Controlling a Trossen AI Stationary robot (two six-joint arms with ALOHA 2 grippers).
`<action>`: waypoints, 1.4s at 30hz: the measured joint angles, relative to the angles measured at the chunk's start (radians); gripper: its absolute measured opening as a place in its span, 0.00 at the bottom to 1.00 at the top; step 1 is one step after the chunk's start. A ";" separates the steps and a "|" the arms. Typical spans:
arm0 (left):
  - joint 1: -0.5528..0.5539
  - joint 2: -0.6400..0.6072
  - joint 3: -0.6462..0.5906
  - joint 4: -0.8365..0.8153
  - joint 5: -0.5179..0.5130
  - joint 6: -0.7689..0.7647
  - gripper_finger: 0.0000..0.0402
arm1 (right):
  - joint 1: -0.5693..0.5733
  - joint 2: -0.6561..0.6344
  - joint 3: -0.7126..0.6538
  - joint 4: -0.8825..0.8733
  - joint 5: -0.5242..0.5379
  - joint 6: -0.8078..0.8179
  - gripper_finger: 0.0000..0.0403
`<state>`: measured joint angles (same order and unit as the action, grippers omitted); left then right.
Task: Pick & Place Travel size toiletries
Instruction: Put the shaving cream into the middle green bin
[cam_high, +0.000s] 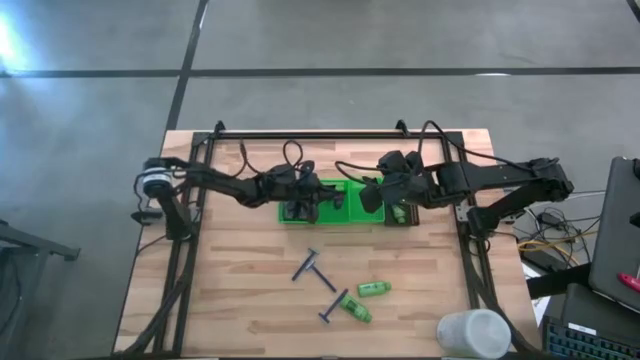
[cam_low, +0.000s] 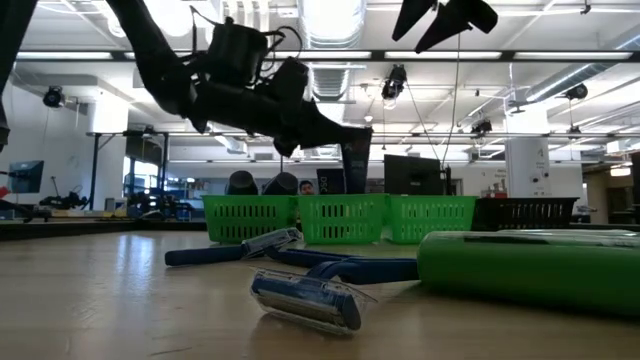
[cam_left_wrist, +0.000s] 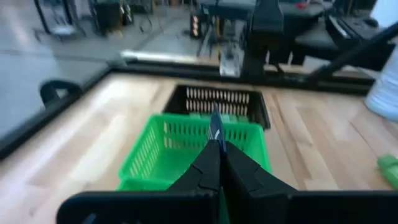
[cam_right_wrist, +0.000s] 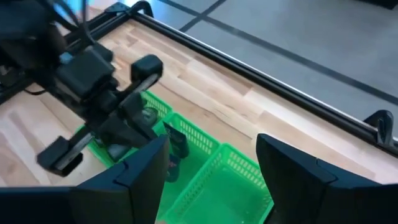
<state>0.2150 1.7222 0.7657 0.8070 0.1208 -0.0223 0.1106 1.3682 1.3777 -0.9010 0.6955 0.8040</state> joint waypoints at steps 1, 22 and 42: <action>-0.006 0.001 -0.010 0.024 -0.016 0.006 0.01 | -0.001 0.000 0.000 -0.005 0.000 0.000 0.60; -0.053 0.120 -0.122 0.243 -0.147 0.029 0.01 | -0.016 0.008 -0.008 -0.016 -0.022 0.000 0.56; -0.053 0.110 -0.122 0.214 -0.148 0.039 0.16 | -0.017 0.008 -0.013 -0.033 -0.042 -0.018 0.64</action>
<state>0.1616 1.8320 0.6434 1.0210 -0.0274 0.0167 0.0936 1.3762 1.3643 -0.9345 0.6536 0.7856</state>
